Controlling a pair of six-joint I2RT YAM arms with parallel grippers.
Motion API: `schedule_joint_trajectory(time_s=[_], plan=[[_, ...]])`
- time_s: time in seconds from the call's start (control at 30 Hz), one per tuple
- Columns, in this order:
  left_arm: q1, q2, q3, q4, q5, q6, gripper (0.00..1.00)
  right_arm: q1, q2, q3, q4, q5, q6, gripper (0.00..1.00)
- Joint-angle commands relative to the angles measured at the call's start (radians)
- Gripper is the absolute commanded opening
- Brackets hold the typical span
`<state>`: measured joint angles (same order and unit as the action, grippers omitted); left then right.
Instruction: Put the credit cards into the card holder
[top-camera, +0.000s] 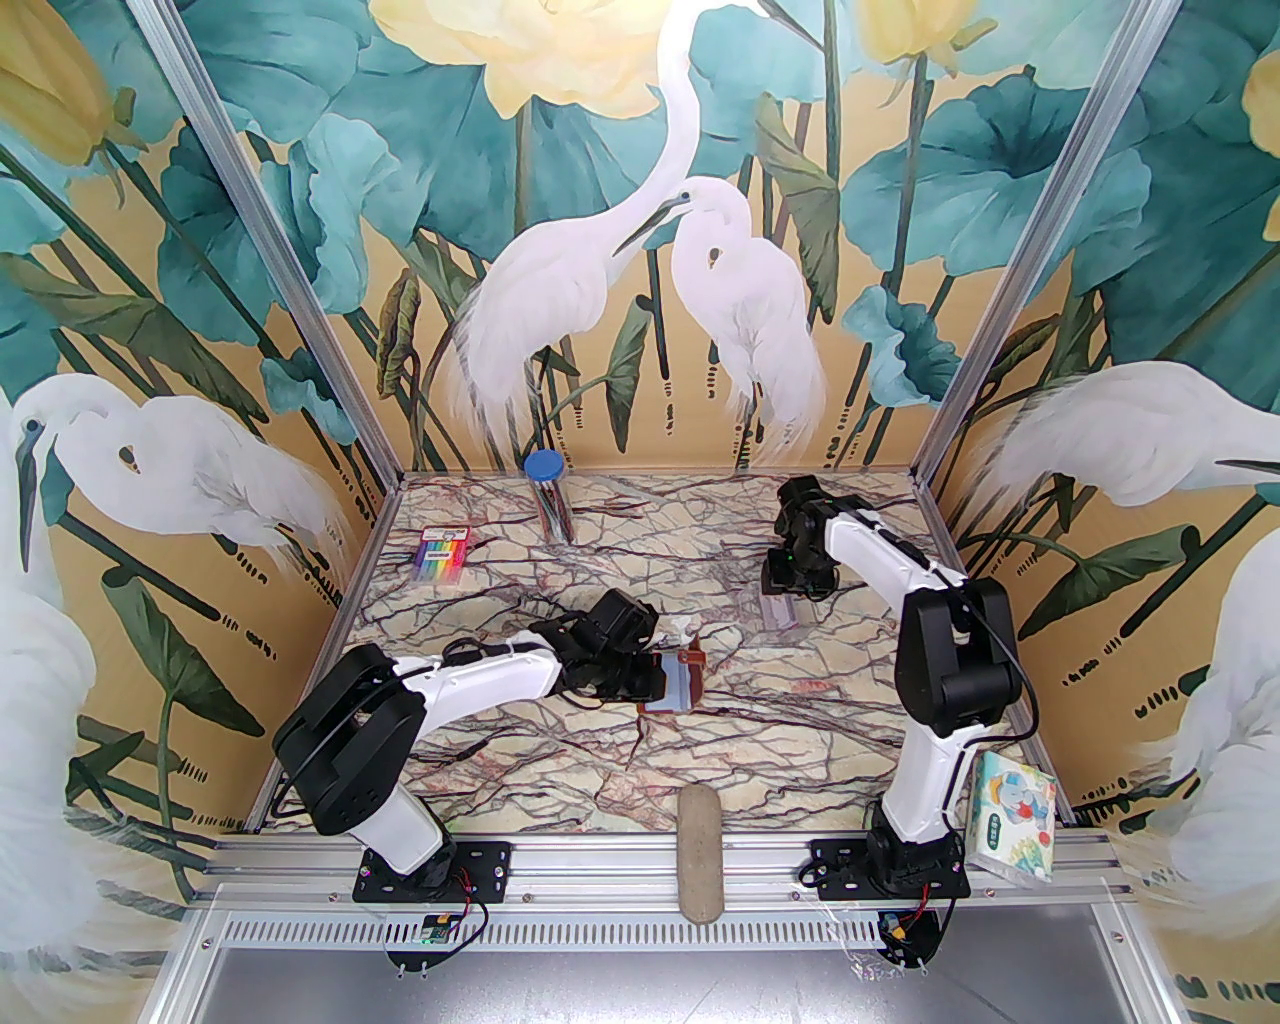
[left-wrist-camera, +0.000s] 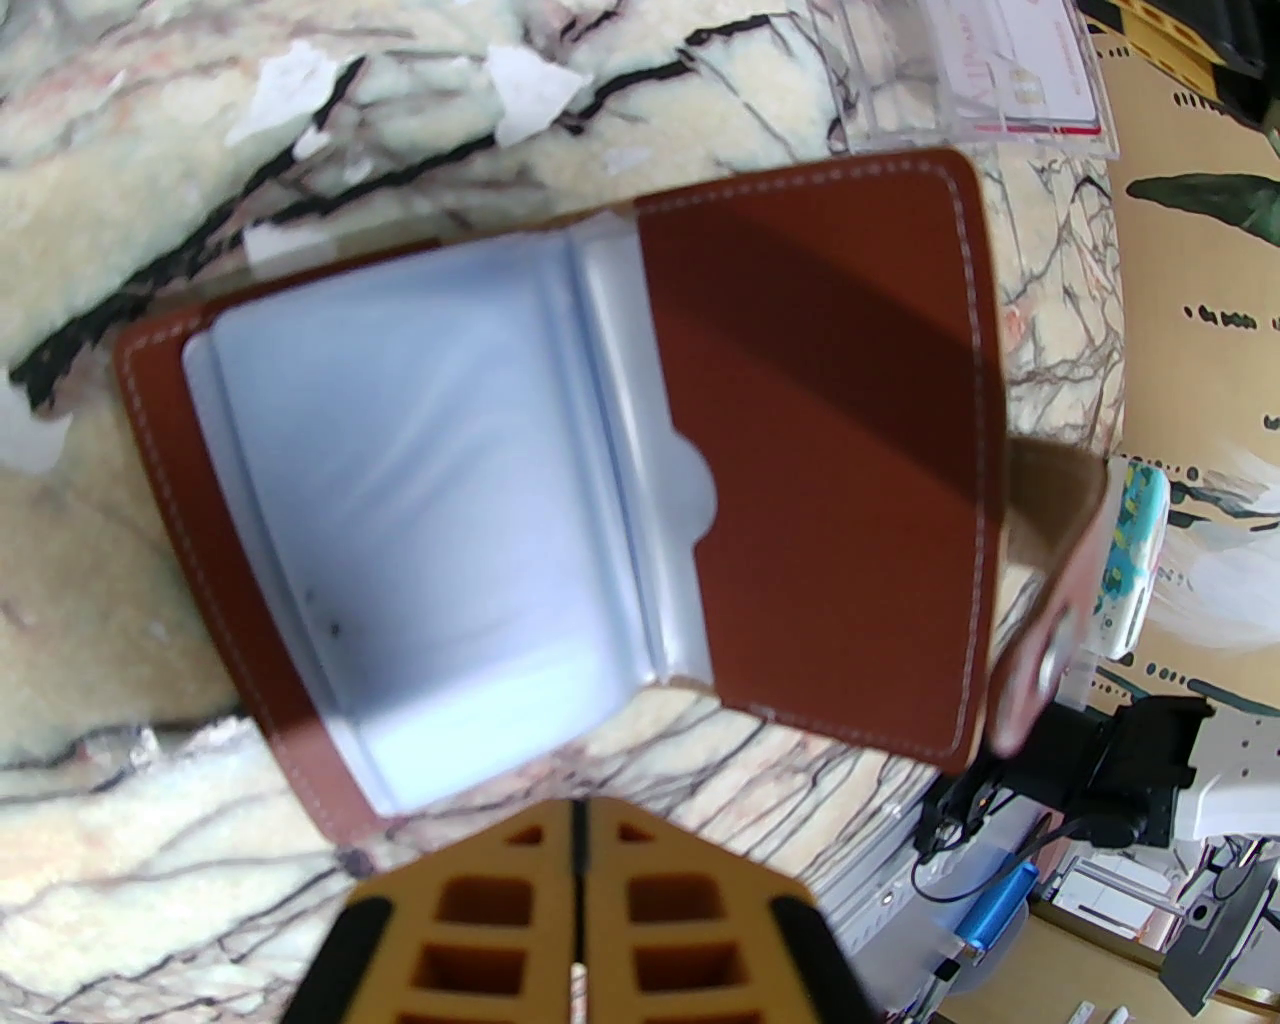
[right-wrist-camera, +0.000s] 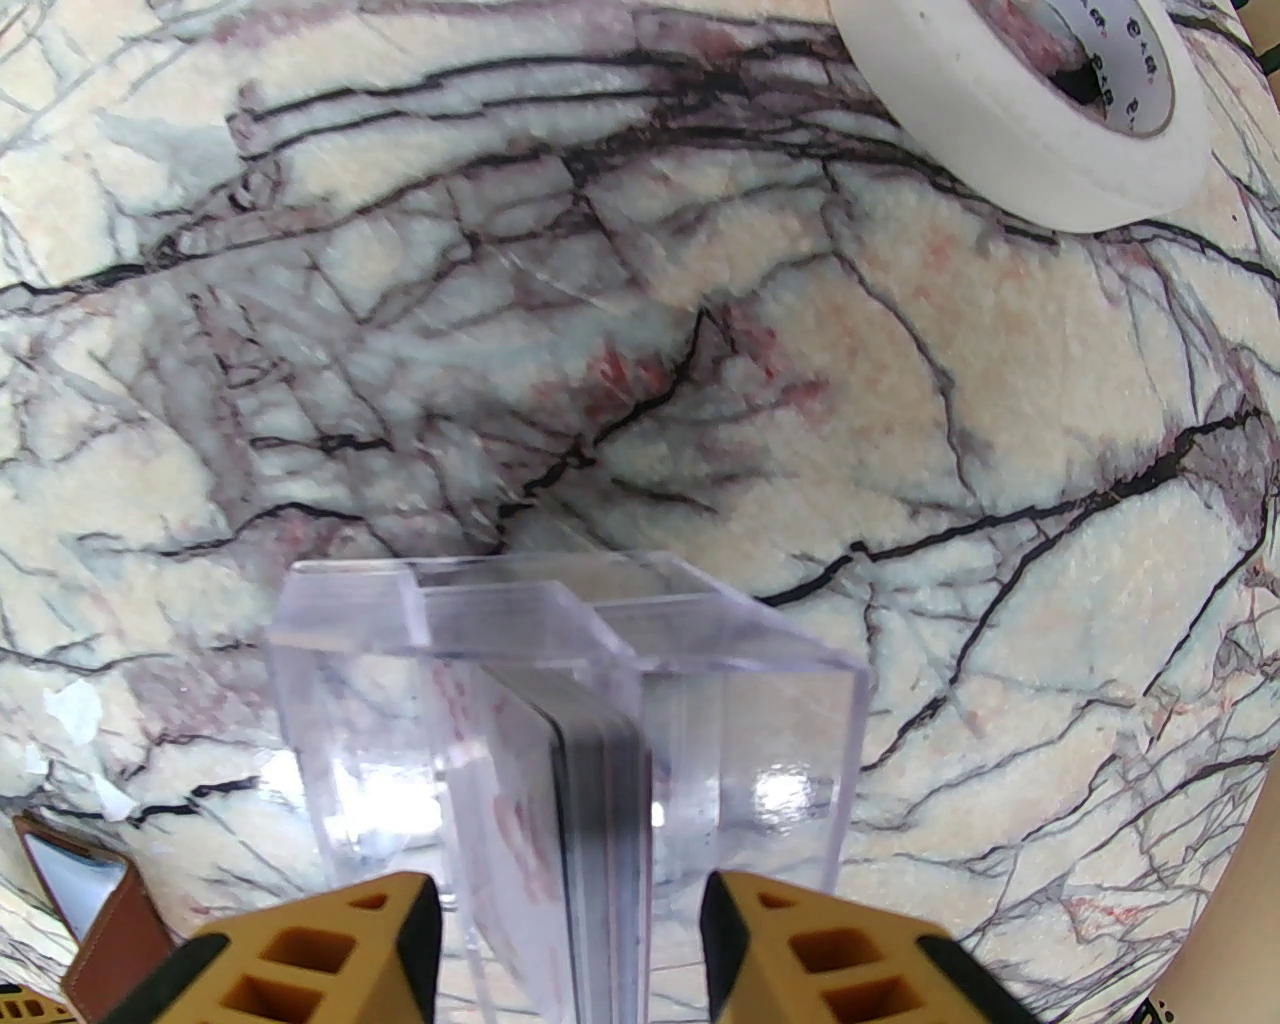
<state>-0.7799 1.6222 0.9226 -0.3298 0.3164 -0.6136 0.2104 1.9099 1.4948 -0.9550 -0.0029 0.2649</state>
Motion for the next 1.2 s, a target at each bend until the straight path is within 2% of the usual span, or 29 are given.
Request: schedule_joint_trajectory(time_s=[0.0, 0.5, 1.17], plan=[[0.016, -0.027, -0.022, 0.029, -0.01, -0.014, 0.08, 0.008, 0.02, 0.023, -0.024, 0.038, -0.01, 0.5], [0.021, -0.005, -0.034, 0.059, 0.01, -0.025, 0.09, 0.008, 0.061, 0.029, -0.039, 0.084, -0.021, 0.5], [0.021, 0.017, -0.022, 0.057, 0.023, -0.022, 0.09, 0.009, 0.025, 0.064, -0.105, 0.196, -0.024, 0.45]])
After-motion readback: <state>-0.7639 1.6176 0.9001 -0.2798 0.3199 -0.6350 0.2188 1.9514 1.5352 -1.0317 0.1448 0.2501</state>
